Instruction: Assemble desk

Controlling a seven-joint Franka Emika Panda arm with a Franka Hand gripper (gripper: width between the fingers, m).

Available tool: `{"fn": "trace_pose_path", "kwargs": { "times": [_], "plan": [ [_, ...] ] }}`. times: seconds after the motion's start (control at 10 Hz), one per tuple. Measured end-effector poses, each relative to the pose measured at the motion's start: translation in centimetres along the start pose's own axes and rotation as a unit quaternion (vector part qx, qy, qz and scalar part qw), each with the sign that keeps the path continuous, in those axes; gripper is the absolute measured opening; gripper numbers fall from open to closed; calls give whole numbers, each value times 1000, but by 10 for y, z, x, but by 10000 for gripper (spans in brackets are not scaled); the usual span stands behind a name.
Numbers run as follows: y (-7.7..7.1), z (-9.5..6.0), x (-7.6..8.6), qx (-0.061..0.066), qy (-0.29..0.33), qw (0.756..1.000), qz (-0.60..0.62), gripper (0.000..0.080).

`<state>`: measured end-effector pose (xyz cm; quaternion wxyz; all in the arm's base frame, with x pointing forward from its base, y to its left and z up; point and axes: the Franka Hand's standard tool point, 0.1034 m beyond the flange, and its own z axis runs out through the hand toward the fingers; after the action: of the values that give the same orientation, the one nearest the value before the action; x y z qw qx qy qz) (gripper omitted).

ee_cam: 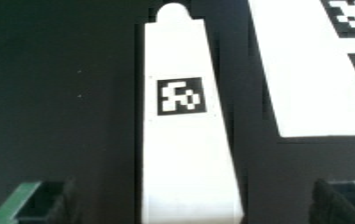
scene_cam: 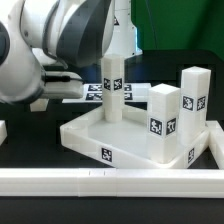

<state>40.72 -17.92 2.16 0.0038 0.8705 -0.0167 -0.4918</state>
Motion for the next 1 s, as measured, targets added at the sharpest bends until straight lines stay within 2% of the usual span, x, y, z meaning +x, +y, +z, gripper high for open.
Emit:
{"fn": "trace_pose_path", "kwargs": {
  "times": [0.1,0.2,0.6,0.7,0.8,0.9,1.0],
  "plan": [
    [-1,7,0,4,-31,1000,3,648],
    [2,6,8,-2,-20,1000,2,648],
    [6,13,7,2,-23,1000,3,648],
    [6,13,7,2,-23,1000,3,532],
    [6,13,7,3,-23,1000,3,382],
    [6,13,7,3,-23,1000,3,382],
    [6,13,7,3,-23,1000,3,289]
  ]
}}
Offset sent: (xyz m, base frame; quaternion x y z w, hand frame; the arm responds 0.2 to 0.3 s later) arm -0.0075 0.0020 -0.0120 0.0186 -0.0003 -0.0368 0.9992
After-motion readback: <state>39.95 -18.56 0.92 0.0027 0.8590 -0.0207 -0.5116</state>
